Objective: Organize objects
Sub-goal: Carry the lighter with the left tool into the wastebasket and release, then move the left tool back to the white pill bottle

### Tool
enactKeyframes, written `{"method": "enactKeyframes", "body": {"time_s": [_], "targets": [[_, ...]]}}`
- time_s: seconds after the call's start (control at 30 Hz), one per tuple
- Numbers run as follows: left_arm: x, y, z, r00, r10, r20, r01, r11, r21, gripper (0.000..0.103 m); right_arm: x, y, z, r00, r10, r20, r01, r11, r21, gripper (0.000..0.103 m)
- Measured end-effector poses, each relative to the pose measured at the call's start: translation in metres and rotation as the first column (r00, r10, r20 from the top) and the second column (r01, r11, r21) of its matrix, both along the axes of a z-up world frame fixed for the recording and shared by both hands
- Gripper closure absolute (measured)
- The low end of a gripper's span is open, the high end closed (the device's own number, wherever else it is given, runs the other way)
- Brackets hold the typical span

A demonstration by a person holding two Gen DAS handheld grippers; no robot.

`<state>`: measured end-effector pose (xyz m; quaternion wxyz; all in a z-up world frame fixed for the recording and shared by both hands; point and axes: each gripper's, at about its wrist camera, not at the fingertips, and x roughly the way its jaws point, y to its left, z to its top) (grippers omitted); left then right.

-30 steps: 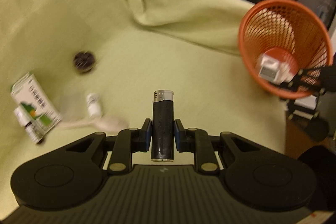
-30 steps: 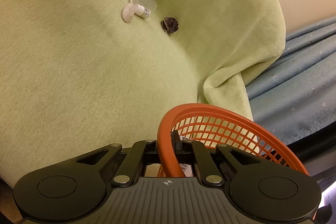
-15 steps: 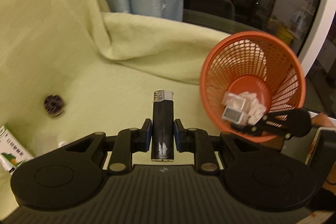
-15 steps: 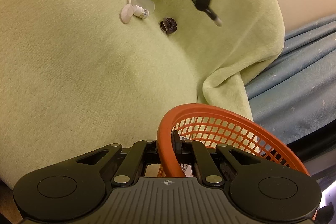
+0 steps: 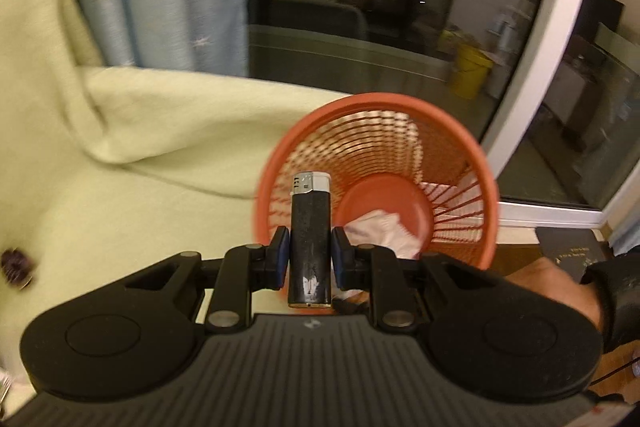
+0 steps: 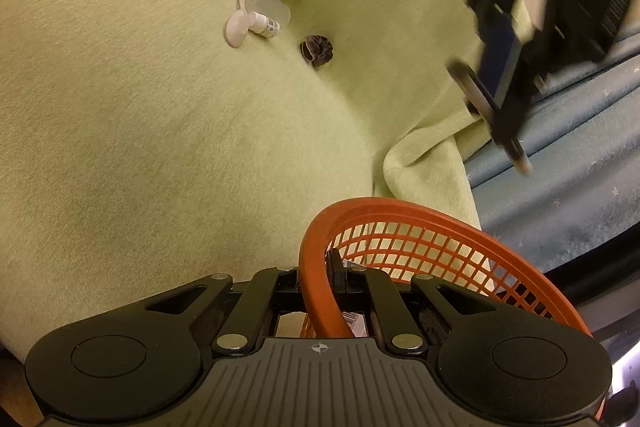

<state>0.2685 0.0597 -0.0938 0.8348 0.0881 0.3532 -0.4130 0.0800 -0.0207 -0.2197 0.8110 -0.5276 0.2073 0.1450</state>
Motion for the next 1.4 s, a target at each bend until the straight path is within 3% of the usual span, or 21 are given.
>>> {"method": "enactKeyframes", "body": {"time_s": [0.13,0.23,0.37,0.5,0.7,0.8,1.1,1.23,1.4], "targets": [[0.003,-0.033,-0.006,0.999,-0.040,-0.027,0.039,0.999,-0.035,0.085,0.000,-0.001,0.001,1.000,0.000,0.000,0.000,1.000,0.002,0.102],[0.009,-0.044,-0.012,0.998,-0.023,-0.057,0.020,0.998,-0.061,0.081,0.001,-0.001,0.001,1.000,-0.001,-0.003,0.001,1.000,0.003,0.102],[0.015,-0.020,-0.011,0.997,0.056,-0.055,-0.060,0.995,-0.074,0.078,0.002,-0.002,0.003,1.000,-0.006,-0.008,0.006,1.000,0.012,0.102],[0.024,0.032,-0.013,0.981,0.188,-0.045,-0.190,0.981,-0.047,0.078,0.002,-0.003,0.002,1.000,-0.006,-0.007,0.006,1.000,0.017,0.101],[0.032,0.135,-0.023,0.902,0.431,-0.023,-0.431,0.902,0.013,0.075,0.002,-0.002,0.003,1.000,-0.013,-0.011,0.013,1.000,0.026,0.101],[0.030,0.188,-0.030,0.837,0.546,-0.021,-0.545,0.837,0.042,0.074,0.002,-0.003,0.004,1.000,-0.028,-0.013,0.028,0.999,0.034,0.101],[0.018,0.289,-0.065,0.680,0.732,-0.047,-0.728,0.681,0.077,0.074,0.009,-0.003,0.016,0.997,-0.071,-0.033,0.073,0.995,0.063,0.101],[0.018,0.303,-0.082,0.651,0.756,-0.070,-0.750,0.655,0.092,0.073,0.011,-0.003,0.017,0.996,-0.078,-0.031,0.080,0.994,0.069,0.101],[0.021,0.296,-0.104,0.658,0.746,-0.100,-0.739,0.666,0.107,0.073,0.015,0.000,0.017,0.995,-0.095,-0.030,0.098,0.992,0.082,0.101]]}}
